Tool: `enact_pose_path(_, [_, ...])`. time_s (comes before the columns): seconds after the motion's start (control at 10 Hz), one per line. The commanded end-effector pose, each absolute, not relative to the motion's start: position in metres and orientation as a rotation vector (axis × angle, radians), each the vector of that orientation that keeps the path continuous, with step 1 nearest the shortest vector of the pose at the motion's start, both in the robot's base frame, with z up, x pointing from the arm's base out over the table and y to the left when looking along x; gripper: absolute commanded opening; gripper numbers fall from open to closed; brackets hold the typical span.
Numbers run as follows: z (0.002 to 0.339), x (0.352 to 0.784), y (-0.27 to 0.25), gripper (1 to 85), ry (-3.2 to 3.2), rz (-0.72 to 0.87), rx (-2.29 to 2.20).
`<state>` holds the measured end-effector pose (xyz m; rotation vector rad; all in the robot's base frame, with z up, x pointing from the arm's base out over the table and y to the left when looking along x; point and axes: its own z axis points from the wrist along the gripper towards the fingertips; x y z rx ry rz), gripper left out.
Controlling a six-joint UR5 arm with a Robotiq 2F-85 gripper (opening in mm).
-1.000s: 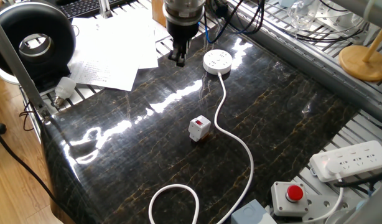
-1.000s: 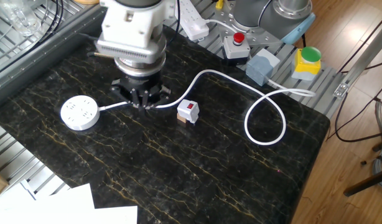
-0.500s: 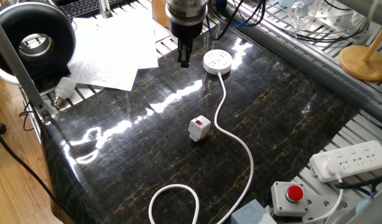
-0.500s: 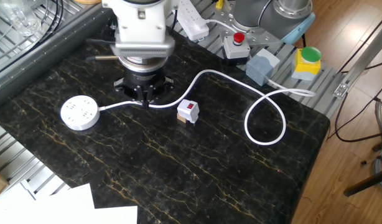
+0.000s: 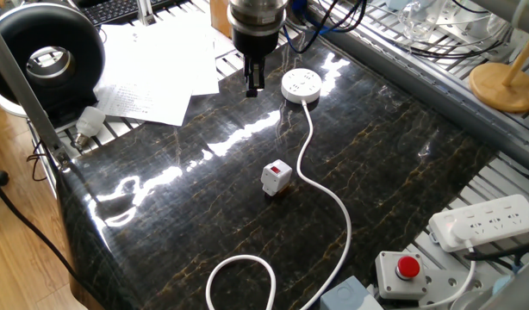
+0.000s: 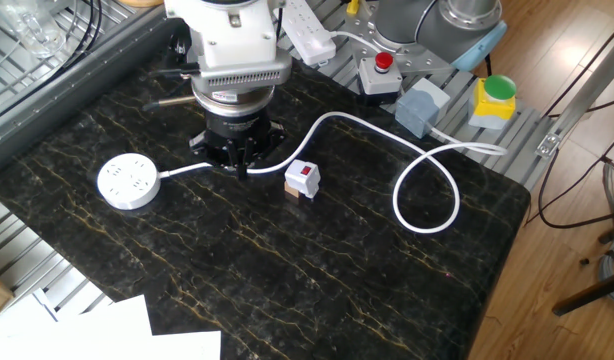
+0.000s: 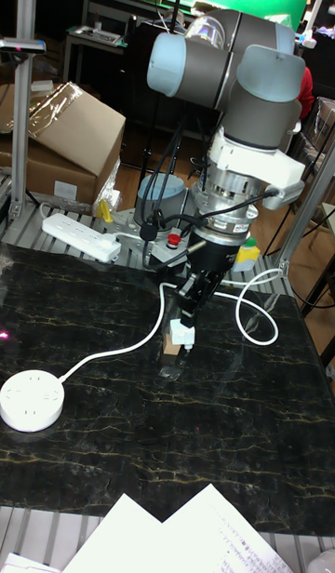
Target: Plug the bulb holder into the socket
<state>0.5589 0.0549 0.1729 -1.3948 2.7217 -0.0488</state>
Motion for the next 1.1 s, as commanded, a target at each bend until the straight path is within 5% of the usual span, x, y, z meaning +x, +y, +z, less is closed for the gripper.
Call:
enact_pose_path(0.0, [0.175,0.547,0.067,1.0,2.688,-0.043,-1.389])
enact_pose_path(0.5, [0.171,0.514,0.096,1.0,2.634,-0.144,-1.402])
enact_pose_path(1.0, [0.163,0.499,0.091,1.0,2.542,-0.054,-1.667])
